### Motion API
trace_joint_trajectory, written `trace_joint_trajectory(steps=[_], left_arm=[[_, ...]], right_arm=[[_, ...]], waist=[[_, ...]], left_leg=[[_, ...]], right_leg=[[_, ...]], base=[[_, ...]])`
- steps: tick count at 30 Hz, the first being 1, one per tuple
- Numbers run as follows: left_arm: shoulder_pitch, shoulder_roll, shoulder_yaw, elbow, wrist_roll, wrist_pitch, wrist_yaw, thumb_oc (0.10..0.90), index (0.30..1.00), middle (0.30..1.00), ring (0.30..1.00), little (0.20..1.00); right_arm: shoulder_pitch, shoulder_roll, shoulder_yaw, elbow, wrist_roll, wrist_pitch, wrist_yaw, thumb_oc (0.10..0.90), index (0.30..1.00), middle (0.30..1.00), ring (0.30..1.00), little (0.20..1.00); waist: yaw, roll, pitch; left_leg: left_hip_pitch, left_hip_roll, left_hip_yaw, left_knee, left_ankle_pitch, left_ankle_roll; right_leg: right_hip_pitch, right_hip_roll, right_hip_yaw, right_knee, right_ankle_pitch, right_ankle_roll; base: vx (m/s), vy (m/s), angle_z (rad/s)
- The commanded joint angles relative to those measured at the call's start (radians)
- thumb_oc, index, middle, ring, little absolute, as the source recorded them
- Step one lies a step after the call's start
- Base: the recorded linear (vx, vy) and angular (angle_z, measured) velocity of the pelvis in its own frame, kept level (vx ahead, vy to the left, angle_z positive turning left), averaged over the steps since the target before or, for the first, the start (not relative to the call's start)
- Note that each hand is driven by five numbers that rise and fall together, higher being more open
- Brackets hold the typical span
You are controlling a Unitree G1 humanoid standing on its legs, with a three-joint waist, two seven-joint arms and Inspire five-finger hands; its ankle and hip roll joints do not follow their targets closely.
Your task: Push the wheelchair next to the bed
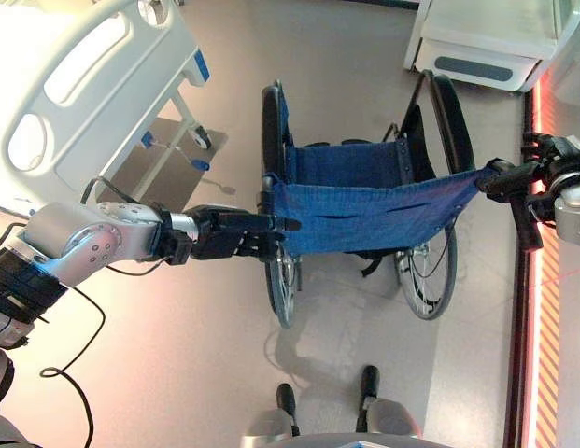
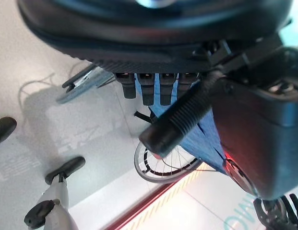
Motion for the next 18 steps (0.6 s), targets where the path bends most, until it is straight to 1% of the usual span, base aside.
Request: trace_joint_trajectory(steps=[1, 4, 5, 6, 7, 8, 11, 17, 18], left_arm=[[-0.140, 0.025, -0.003, 0.010, -0.058, -0.067, 0.030, 0.800, 0.900, 0.900, 0.900, 0.900], [-0.142, 0.023, 0.005, 0.014, -0.073, -0.068, 0.050, 0.800, 0.900, 0.900, 0.900, 0.900], [-0.139, 0.016, 0.013, 0.020, -0.074, -0.067, 0.055, 0.800, 0.900, 0.900, 0.900, 0.900], [-0.138, 0.014, 0.015, 0.021, -0.074, -0.067, 0.055, 0.800, 0.900, 0.900, 0.900, 0.900], [-0.135, 0.011, 0.020, 0.024, -0.073, -0.067, 0.056, 0.800, 0.900, 0.900, 0.900, 0.900], [-0.133, 0.008, 0.027, 0.022, -0.079, -0.066, 0.065, 0.800, 0.900, 0.900, 0.900, 0.900], [-0.132, 0.003, 0.033, 0.021, -0.082, -0.070, 0.071, 0.800, 0.900, 0.900, 0.900, 0.900], [-0.137, -0.004, 0.036, 0.035, -0.079, -0.078, 0.066, 0.800, 0.900, 0.900, 0.900, 0.900], [-0.131, -0.006, 0.043, 0.038, -0.077, -0.080, 0.066, 0.800, 0.900, 0.900, 0.900, 0.900]], right_arm=[[-0.156, -0.076, 0.033, 0.047, -0.010, -0.020, -0.067, 0.800, 0.900, 0.900, 0.900, 0.900], [-0.167, -0.073, 0.037, 0.061, 0.028, -0.003, -0.056, 0.800, 0.900, 0.900, 0.900, 0.900], [-0.169, -0.066, 0.040, 0.069, 0.046, 0.016, -0.040, 0.800, 0.900, 0.900, 0.900, 0.900], [-0.169, -0.064, 0.041, 0.071, 0.046, 0.018, -0.034, 0.800, 0.900, 0.900, 0.900, 0.900], [-0.167, -0.060, 0.041, 0.077, 0.046, 0.030, -0.021, 0.800, 0.900, 0.900, 0.900, 0.900], [-0.168, -0.055, 0.046, 0.084, 0.018, 0.051, 0.000, 0.800, 0.900, 0.900, 0.900, 0.900], [-0.176, -0.048, 0.065, 0.099, -0.006, 0.067, 0.017, 0.800, 0.900, 0.900, 0.900, 0.900], [-0.210, -0.052, 0.094, 0.127, 0.026, 0.088, 0.058, 0.800, 0.900, 0.900, 0.900, 0.900], [-0.213, -0.056, 0.099, 0.129, 0.032, 0.099, 0.084, 0.800, 0.900, 0.900, 0.900, 0.900]], waist=[[0.002, -0.009, -0.050], [0.001, -0.010, -0.051], [0.000, -0.011, -0.050], [0.000, -0.011, -0.050], [-0.001, -0.011, -0.050], [-0.002, -0.012, -0.050], [-0.002, -0.014, -0.045], [-0.004, -0.022, -0.036], [-0.005, -0.026, -0.036]], left_leg=[[-0.061, 0.002, 0.009, -0.007, 0.061, -0.037], [-0.060, 0.003, 0.014, -0.007, 0.060, -0.037], [-0.060, 0.002, 0.016, -0.007, 0.061, -0.037], [-0.060, 0.002, 0.017, -0.007, 0.061, -0.037], [-0.060, 0.002, 0.018, -0.007, 0.061, -0.036], [-0.060, 0.001, 0.019, -0.007, 0.062, -0.036], [-0.060, 0.002, 0.021, -0.007, 0.064, -0.035], [-0.062, 0.003, 0.026, -0.007, 0.066, -0.035], [-0.061, 0.002, 0.028, -0.007, 0.066, -0.035]], right_leg=[[0.049, -0.026, 0.007, 0.004, -0.034, 0.049], [0.047, -0.026, 0.007, 0.005, -0.033, 0.050], [0.046, -0.027, 0.007, 0.006, -0.033, 0.049], [0.046, -0.026, 0.007, 0.006, -0.033, 0.049], [0.046, -0.026, 0.008, 0.006, -0.033, 0.048], [0.045, -0.026, 0.009, 0.006, -0.032, 0.047], [0.044, -0.024, 0.012, 0.006, -0.031, 0.045], [0.038, -0.022, 0.014, 0.010, -0.030, 0.043], [0.038, -0.022, 0.013, 0.012, -0.029, 0.044]], base=[[0.00, 0.000, 0.00], [0.00, 0.000, 0.00], [0.00, 0.000, 0.00], [0.00, 0.000, 0.00], [0.00, 0.032, -0.01], [0.01, 0.036, -0.02], [0.00, 0.011, -0.01], [0.00, 0.006, -0.01], [0.00, 0.000, 0.00]])
